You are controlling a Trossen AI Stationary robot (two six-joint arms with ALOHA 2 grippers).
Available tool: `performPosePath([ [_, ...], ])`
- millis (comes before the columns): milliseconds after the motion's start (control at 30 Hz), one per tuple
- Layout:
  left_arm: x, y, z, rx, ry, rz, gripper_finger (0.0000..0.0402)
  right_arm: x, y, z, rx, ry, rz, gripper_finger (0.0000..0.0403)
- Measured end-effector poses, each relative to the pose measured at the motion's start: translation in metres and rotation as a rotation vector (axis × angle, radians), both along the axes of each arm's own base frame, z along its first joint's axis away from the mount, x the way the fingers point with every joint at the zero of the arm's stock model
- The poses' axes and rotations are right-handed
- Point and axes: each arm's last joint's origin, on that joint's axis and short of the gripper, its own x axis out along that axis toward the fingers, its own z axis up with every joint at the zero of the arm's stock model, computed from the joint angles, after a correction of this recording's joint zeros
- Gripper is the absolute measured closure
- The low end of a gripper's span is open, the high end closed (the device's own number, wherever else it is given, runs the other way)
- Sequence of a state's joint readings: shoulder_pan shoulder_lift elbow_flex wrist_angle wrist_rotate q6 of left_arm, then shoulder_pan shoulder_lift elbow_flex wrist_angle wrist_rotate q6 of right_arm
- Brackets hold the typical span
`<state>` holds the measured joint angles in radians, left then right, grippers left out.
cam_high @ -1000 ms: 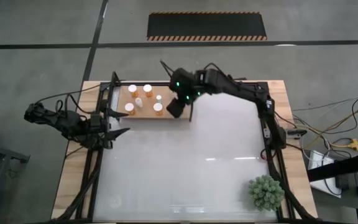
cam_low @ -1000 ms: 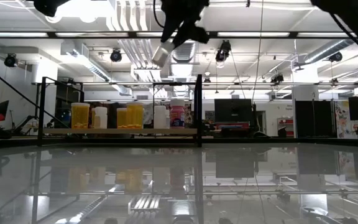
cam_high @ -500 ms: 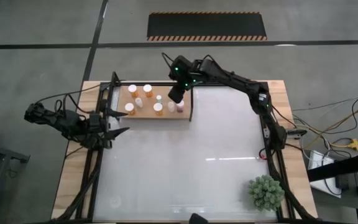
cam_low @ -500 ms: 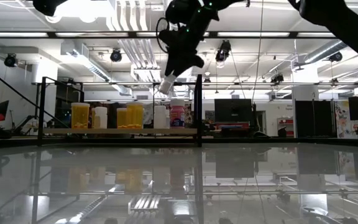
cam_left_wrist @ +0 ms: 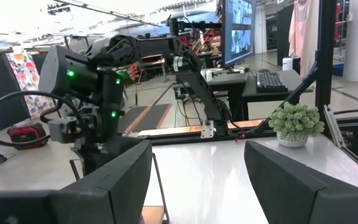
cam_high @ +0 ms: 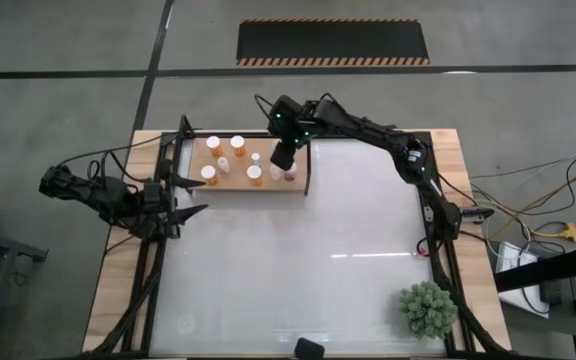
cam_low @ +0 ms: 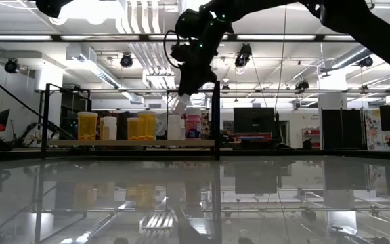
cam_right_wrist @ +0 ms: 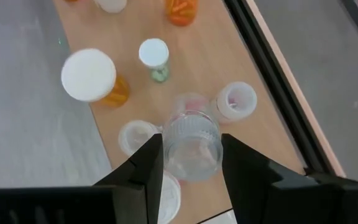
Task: Pick and place medicine bottles onto shelf by color
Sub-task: Put the small transparent pill bottle on the shelf
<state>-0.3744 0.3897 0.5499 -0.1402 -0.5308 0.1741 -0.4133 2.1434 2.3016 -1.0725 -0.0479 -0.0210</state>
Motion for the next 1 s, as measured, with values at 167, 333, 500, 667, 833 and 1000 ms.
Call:
performPosePath([
  [167,0.0,0.0,0.0,0.001,0.002,0.0,0.0162,0.004,-0.002,-0.01,-0.02,0.03,0.051,0.0277],
  [333,0.0,0.0,0.0,0.001,0.003,0.0,0.0162,0.004,-0.002,-0.011,-0.034,0.038,0.052,0.0277],
  [500,0.0,0.0,0.0,0.002,0.004,0.0,0.0162,0.006,-0.003,-0.017,-0.032,0.05,0.054,0.0277],
  [667,0.0,0.0,0.0,0.002,0.005,0.0,0.0162,0.008,-0.004,-0.024,-0.025,0.066,0.054,0.0277],
  [833,0.0,0.0,-0.001,0.002,0.005,0.001,0.0162,0.014,-0.007,-0.038,-0.017,0.085,0.053,0.0275],
  [1000,0.0,0.0,0.0,0.015,0.006,0.001,0.0162,0.017,-0.008,-0.048,-0.021,0.105,0.057,0.0262],
])
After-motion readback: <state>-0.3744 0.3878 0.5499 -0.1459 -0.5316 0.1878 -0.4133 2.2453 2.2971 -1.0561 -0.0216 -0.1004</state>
